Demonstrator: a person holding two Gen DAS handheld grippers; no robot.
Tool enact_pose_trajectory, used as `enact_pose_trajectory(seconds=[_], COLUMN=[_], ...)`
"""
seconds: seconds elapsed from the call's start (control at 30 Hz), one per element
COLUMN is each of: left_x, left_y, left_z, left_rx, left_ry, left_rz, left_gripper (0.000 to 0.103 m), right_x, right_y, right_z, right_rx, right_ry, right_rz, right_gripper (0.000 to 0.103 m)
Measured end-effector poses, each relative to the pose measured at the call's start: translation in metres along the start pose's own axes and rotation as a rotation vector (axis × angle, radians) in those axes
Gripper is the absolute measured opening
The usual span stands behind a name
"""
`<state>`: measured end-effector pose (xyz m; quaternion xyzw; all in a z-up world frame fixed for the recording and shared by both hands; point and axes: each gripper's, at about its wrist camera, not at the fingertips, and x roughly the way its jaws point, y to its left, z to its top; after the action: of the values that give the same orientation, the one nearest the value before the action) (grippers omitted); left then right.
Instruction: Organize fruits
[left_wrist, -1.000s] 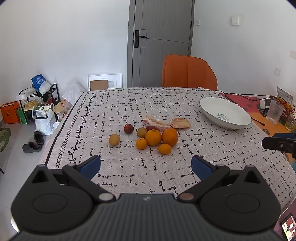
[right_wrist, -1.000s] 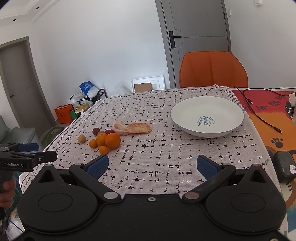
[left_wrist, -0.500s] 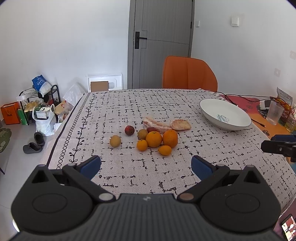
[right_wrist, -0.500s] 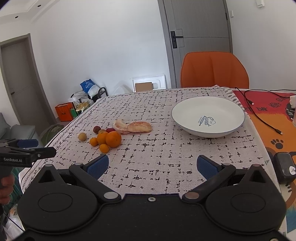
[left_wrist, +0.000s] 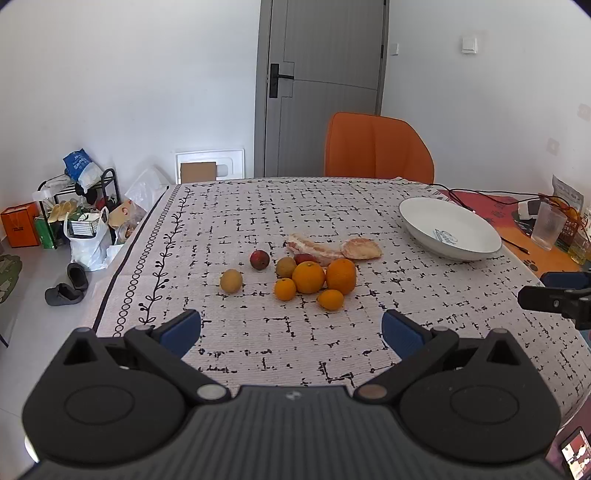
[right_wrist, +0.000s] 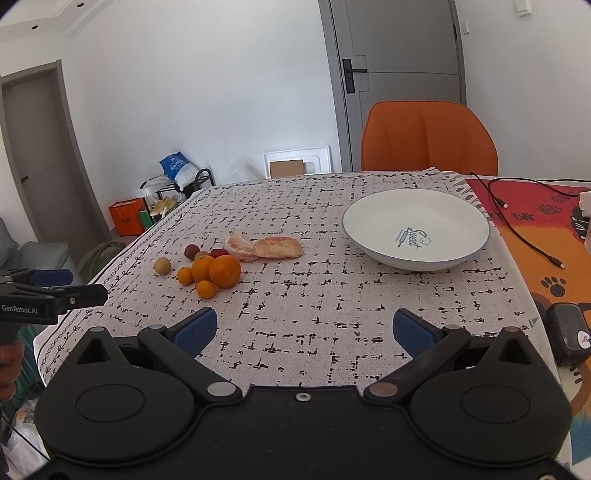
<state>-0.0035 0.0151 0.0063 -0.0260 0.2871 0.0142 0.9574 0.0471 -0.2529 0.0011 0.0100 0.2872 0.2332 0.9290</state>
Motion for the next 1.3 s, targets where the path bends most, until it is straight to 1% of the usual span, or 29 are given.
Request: enact_pose_trajectory(seconds=[0.17, 0.4, 0.6, 0.7, 0.77, 0.83, 0.9, 0.93, 1.0, 1.07, 1.13, 1.2, 1.27, 1.3], left_x=[0.005, 0.019, 0.034, 0.039, 0.042, 0.045, 0.049, 0.051, 0.055, 0.059, 0.062, 0.066, 0.071, 0.073], left_y=[0.003, 0.008, 0.015, 0.02, 0.021, 0.022, 0.026, 0.028, 0.031, 0.032, 0.035, 0.036, 0.037, 0.036], left_z=[-0.003, -0.011, -0.018, -0.019, -0.019, -0.018, -0.017, -0.016, -0.016, -0.015, -0.014, -0.012, -0.011, -0.01], left_rx=[-0.008, -0.022, -0.062, -0.091, -0.092, -0.097, -0.123, -0.138, -0.148, -0.156, -0.168, -0.174, -0.17, -0.168], left_ry=[0.004, -0.005, 0.0, -0.009, -0.021, -0.022, -0.023, -0.021, -0.017, -0.021, -0.026, -0.028, -0.031, -0.032], left_rz=[-0.007, -0.041, -0.069, -0.082, -0.08, -0.076, -0.088, -0.093, -0.092, -0.092, -0.092, -0.092, -0.087, -0.087], left_gripper=[0.103, 0.103, 0.101, 0.101, 0.1, 0.094, 0.091, 0.09, 0.082, 0.078, 0.069, 0.066, 0.064, 0.062], right_x=[0.008, 0.026, 0.043, 0.054, 0.06, 0.066, 0.073, 0.077, 0.084, 0.091, 0.097, 0.104, 0.111, 0.115], right_y=[0.002, 0.002, -0.001, 0.002, 0.004, 0.005, 0.007, 0.007, 0.01, 0.013, 0.015, 0.018, 0.021, 0.022], right_z=[-0.002, -0.006, -0.009, -0.008, -0.006, -0.003, -0.002, -0.001, 0.001, 0.002, 0.004, 0.005, 0.007, 0.008], right_rx=[-0.009, -0.011, 0.026, 0.027, 0.025, 0.024, 0.024, 0.022, 0.022, 0.02, 0.018, 0.017, 0.014, 0.013], right_ry=[0.017, 0.044, 0.039, 0.034, 0.028, 0.026, 0.028, 0.031, 0.036, 0.044, 0.051, 0.059, 0.067, 0.071], right_rz=[-0.004, 0.005, 0.074, 0.071, 0.077, 0.089, 0.099, 0.11, 0.129, 0.142, 0.155, 0.169, 0.188, 0.196], right_gripper=[0.103, 0.103, 0.103, 0.103, 0.103, 0.101, 0.097, 0.094, 0.088, 0.081, 0.078, 0.076, 0.07, 0.069])
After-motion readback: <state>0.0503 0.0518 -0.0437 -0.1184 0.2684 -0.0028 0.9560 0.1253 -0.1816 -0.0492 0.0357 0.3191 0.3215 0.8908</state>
